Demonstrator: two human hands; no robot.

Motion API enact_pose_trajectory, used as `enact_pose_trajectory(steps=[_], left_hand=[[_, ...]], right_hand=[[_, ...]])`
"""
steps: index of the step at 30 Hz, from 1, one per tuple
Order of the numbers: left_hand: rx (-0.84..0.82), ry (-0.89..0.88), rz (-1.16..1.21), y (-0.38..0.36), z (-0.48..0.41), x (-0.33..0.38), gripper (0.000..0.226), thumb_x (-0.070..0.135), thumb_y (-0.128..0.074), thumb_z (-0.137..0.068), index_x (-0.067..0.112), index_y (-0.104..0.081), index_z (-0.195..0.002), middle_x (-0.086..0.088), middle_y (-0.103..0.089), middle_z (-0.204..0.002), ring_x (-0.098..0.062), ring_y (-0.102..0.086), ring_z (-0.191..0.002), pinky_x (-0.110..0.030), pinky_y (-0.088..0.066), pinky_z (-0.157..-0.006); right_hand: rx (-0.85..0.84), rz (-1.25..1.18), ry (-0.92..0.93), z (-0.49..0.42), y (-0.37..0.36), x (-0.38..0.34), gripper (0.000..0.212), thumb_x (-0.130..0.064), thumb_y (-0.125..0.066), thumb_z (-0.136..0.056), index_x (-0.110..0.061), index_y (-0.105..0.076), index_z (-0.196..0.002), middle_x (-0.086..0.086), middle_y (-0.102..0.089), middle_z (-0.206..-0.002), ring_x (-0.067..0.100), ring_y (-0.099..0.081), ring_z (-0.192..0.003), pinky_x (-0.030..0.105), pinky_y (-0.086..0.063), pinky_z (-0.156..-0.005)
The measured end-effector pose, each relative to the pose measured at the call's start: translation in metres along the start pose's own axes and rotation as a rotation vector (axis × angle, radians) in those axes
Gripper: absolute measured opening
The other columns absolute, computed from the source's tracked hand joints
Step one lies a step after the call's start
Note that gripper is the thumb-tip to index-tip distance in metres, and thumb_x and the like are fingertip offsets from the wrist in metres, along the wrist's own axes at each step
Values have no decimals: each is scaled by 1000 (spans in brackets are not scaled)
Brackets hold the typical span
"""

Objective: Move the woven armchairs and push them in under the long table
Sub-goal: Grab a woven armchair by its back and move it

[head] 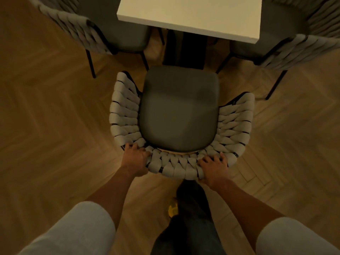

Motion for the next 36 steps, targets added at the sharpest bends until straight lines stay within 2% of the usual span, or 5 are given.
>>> enact_pose_trajectory(steps=[16, 22, 26, 32, 36], left_hand=[[-51, -11, -99, 46, -54, -54, 65, 58, -57, -77, 39, -51, -139, 6, -54, -136, -24, -44, -126, -48, -27, -104], [-90, -20, -103, 38, -56, -55, 65, 55, -57, -77, 40, -50, -140, 6, -53, -139, -24, -43, -128, -48, -25, -106], [-180, -94, -91, 45, -54, -60, 69, 59, -58, -85, 39, -40, -149, 4, -48, -148, -29, -38, -136, -51, -27, -110], [-219, -217, 4, 66, -30, -82, 63, 36, -53, -93, 38, -34, -153, -2, -48, -150, -27, -40, -140, -47, -33, -112], [-178, -236, 41, 78, -8, -87, 63, 31, -57, -91, 31, -38, -151, -7, -47, -150, -28, -46, -135, -44, -41, -109]], right_hand=[[-6, -28, -88, -59, 47, -12, 73, -59, -74, -79, -31, -52, -142, 3, -54, -142, 33, -45, -136, 63, -7, -120], [-30, -34, -83, -57, 47, -14, 75, -60, -72, -81, -30, -47, -145, 3, -49, -147, 33, -42, -138, 63, -9, -120], [-137, -96, -43, -49, 57, -12, 82, -69, -63, -84, -29, -40, -152, 3, -42, -154, 33, -35, -144, 58, -12, -121], [-47, -328, -127, -12, 74, -15, 56, -48, -57, -94, -29, -48, -147, 6, -48, -149, 25, -31, -148, 45, -16, -122], [-30, -583, -241, 19, 87, -31, 48, -34, -56, -97, -20, -52, -143, 16, -43, -148, 29, -25, -147, 42, -38, -111]])
Point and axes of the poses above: each hand's wrist, its own z-axis away from the middle knuckle, its own y-axis out of the back of the hand, x = y × z, the point moved 1 cm from there along -z, towards the middle knuckle
